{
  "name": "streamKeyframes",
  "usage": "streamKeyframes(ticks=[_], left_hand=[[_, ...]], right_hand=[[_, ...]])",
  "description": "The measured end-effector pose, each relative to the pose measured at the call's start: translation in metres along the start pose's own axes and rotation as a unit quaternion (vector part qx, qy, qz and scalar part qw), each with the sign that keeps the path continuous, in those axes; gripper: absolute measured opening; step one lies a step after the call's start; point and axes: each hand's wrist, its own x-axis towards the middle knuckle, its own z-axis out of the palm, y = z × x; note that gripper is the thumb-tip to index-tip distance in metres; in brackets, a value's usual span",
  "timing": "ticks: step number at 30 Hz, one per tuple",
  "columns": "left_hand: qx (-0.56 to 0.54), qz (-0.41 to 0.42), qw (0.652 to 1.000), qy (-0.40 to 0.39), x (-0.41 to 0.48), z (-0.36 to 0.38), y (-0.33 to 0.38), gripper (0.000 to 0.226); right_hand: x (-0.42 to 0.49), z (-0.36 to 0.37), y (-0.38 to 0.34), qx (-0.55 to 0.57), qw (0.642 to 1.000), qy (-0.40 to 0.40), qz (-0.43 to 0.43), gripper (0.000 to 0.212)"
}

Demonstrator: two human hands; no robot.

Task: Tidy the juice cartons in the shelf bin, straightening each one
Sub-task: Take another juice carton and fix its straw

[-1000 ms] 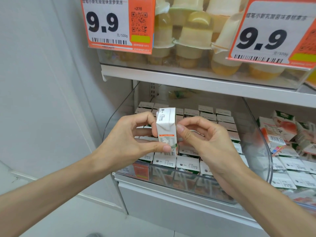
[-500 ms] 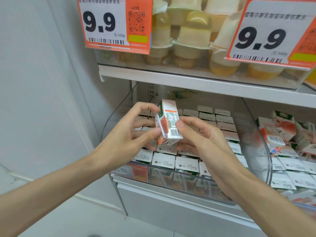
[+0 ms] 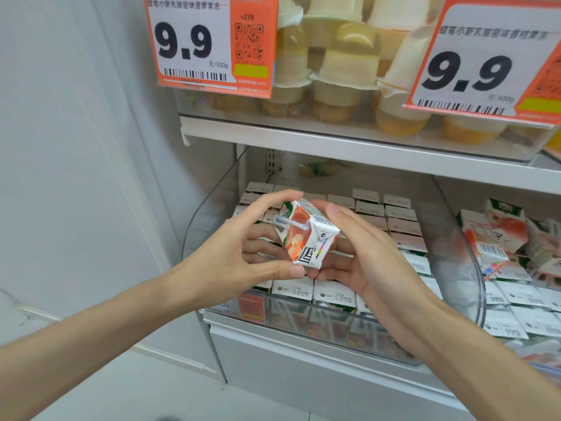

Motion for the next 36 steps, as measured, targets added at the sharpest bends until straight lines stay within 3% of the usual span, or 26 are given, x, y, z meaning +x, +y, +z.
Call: streamKeyframes(ticks=[5,13,18,20,25,27,30,34,36], left_hand=[[0.024,0.019,0.999,0.011,-0.001,0.002,-0.001,0.091],[0.190,0.096,0.976,0.033,-0.002,0.007,-0.002,0.106],[0.174,0.082,0.981,0.032,0.001,0.006,-0.007,0.128],[0.155,0.077,0.984,0.036,0.003,0.005,-0.008,0.122],[0.114,0.084,0.985,0.103,0.007,0.002,-0.003,0.055],[0.134,0.086,0.981,0.114,0.008,0.001,-0.005,0.041],[0.151,0.094,0.977,0.115,0.009,0.000,-0.009,0.043],[0.130,0.086,0.980,0.120,0.013,-0.002,-0.012,0.065],[0.158,0.078,0.976,0.127,0.016,-0.004,-0.015,0.065]], right_hand=[[0.003,-0.003,0.000,-0.010,1.000,-0.002,0.004,0.027],[-0.002,-0.003,-0.003,-0.120,0.992,-0.039,-0.023,0.030],[-0.006,-0.003,0.001,-0.123,0.991,-0.029,-0.050,0.036],[-0.005,-0.005,0.004,-0.139,0.988,-0.024,-0.069,0.035],[-0.001,-0.009,0.006,-0.168,0.977,-0.026,-0.129,0.035],[0.001,-0.009,0.004,-0.194,0.967,-0.004,-0.165,0.038],[0.005,-0.011,0.002,-0.253,0.944,0.012,-0.212,0.040],[0.013,-0.020,0.003,-0.277,0.932,0.064,-0.224,0.037],[0.018,-0.025,0.003,-0.284,0.928,0.094,-0.220,0.035]])
